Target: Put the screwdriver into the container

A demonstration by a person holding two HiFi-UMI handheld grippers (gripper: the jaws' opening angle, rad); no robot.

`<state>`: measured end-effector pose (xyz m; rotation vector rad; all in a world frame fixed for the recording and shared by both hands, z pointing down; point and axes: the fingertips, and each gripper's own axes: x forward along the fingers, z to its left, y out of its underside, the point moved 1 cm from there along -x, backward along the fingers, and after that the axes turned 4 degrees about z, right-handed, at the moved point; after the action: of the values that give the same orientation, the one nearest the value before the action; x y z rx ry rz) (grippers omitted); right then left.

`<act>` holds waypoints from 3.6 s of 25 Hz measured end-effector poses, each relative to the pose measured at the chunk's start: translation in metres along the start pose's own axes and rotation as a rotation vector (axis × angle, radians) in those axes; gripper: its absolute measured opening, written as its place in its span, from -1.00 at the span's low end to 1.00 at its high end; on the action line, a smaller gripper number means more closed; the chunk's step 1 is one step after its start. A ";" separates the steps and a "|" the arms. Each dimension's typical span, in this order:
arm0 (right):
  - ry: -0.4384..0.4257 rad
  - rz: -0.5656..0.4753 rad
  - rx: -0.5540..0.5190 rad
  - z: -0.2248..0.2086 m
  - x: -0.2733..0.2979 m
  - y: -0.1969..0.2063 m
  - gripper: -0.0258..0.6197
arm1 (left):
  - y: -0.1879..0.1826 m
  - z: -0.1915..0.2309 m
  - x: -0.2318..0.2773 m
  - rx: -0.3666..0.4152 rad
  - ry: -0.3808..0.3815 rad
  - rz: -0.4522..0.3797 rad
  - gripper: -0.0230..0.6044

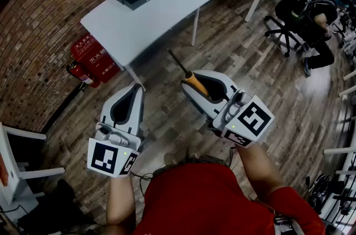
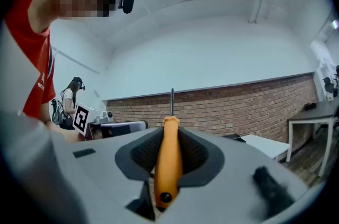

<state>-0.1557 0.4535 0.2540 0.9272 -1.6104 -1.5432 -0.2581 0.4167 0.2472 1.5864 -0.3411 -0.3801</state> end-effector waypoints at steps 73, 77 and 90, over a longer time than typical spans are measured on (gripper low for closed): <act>0.014 -0.003 -0.078 -0.234 0.188 -0.023 -0.63 | 0.004 0.218 0.216 0.082 -0.056 -0.014 -0.89; 0.028 0.005 -0.083 -0.244 0.215 -0.021 -0.63 | 0.009 0.242 0.227 0.116 -0.051 -0.009 -0.89; 0.014 0.004 -0.106 -0.272 0.271 -0.027 -0.63 | 0.011 0.297 0.257 0.096 -0.059 -0.020 -0.89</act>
<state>-0.0511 0.0839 0.2406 0.8743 -1.5044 -1.6000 -0.1589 0.0366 0.2377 1.6758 -0.3935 -0.4319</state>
